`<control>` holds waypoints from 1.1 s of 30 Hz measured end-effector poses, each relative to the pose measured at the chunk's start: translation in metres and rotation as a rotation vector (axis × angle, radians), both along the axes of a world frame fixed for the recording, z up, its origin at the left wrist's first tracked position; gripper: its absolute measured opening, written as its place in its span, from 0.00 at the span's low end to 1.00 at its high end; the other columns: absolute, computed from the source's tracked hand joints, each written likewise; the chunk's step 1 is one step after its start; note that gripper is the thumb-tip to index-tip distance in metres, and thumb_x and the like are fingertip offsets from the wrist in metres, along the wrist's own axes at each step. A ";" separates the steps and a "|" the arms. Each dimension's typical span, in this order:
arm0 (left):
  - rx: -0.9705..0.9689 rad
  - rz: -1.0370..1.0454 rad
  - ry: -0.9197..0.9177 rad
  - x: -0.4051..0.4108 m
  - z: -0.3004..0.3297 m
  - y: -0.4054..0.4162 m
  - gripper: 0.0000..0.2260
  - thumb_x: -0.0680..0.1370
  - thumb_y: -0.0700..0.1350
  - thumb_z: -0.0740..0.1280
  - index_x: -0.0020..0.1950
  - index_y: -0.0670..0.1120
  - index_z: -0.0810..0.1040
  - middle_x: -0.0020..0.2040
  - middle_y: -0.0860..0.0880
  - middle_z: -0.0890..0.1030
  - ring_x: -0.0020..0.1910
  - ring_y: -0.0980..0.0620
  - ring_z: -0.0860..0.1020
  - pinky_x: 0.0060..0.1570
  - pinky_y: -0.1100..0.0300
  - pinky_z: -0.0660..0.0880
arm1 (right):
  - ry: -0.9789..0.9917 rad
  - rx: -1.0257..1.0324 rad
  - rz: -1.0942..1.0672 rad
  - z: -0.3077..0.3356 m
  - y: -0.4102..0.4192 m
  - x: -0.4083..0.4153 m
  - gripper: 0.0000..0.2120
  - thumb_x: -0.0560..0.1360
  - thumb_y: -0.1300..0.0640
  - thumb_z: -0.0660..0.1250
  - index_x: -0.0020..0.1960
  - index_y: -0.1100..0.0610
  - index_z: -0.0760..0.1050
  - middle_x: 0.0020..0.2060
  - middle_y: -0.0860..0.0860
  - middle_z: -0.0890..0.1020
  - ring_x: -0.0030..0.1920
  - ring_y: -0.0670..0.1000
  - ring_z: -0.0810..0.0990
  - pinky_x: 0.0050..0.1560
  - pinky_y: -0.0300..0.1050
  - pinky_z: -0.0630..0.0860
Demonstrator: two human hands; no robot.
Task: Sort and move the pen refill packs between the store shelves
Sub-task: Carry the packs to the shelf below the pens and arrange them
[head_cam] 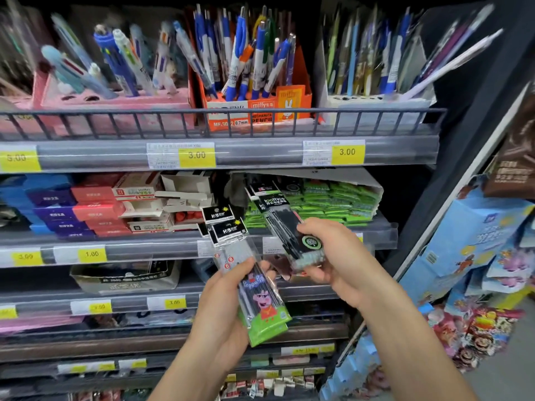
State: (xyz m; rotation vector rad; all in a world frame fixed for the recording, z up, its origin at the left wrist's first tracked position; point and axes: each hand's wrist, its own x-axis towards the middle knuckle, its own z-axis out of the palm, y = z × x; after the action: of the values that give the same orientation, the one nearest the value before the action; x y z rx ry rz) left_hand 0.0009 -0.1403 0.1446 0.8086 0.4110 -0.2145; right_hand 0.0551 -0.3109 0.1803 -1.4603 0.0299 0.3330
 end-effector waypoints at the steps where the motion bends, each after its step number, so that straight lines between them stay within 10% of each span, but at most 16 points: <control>1: 0.003 0.003 0.003 0.000 0.000 0.000 0.14 0.80 0.42 0.70 0.64 0.37 0.80 0.50 0.38 0.87 0.39 0.45 0.85 0.37 0.53 0.84 | 0.017 0.024 -0.001 0.003 0.002 0.006 0.10 0.79 0.55 0.63 0.40 0.55 0.75 0.26 0.55 0.74 0.21 0.50 0.64 0.19 0.35 0.59; 9: -0.038 -0.001 0.002 0.006 0.003 0.003 0.13 0.82 0.42 0.68 0.64 0.38 0.80 0.47 0.39 0.86 0.39 0.46 0.84 0.37 0.55 0.85 | 0.103 0.096 -0.273 0.015 0.019 0.053 0.07 0.84 0.56 0.59 0.51 0.59 0.71 0.25 0.50 0.71 0.20 0.45 0.62 0.19 0.37 0.56; 18: -0.043 -0.011 0.003 0.011 0.002 0.006 0.12 0.80 0.42 0.70 0.60 0.39 0.83 0.47 0.40 0.86 0.38 0.47 0.84 0.35 0.55 0.84 | -0.073 0.240 -0.453 -0.016 0.025 0.027 0.17 0.80 0.49 0.70 0.64 0.52 0.70 0.42 0.57 0.87 0.33 0.57 0.84 0.34 0.47 0.82; 22: -0.030 -0.023 0.001 0.014 0.000 0.010 0.10 0.79 0.43 0.70 0.55 0.39 0.87 0.46 0.40 0.87 0.37 0.46 0.85 0.34 0.55 0.83 | -0.512 -0.392 -0.577 -0.046 0.007 0.009 0.24 0.77 0.37 0.66 0.69 0.44 0.68 0.44 0.46 0.82 0.35 0.48 0.83 0.40 0.47 0.80; 25: -0.005 -0.025 0.007 0.015 -0.001 0.009 0.10 0.80 0.43 0.69 0.53 0.39 0.87 0.46 0.40 0.87 0.37 0.46 0.85 0.34 0.55 0.83 | -0.997 -0.880 -0.581 -0.051 -0.009 0.019 0.20 0.79 0.48 0.69 0.70 0.50 0.76 0.48 0.48 0.73 0.35 0.47 0.73 0.36 0.42 0.73; 33: -0.020 -0.065 0.015 0.014 0.006 -0.002 0.11 0.82 0.42 0.68 0.60 0.37 0.82 0.46 0.39 0.86 0.38 0.46 0.85 0.37 0.55 0.85 | -1.332 -1.264 -0.358 -0.023 -0.009 0.076 0.11 0.78 0.58 0.73 0.59 0.53 0.85 0.40 0.57 0.78 0.42 0.59 0.72 0.38 0.51 0.70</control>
State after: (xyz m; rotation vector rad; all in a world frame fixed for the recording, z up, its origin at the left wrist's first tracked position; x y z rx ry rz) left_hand 0.0153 -0.1426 0.1504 0.8013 0.3965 -0.2851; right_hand 0.1316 -0.3201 0.1574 -2.5844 -0.6687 -1.2106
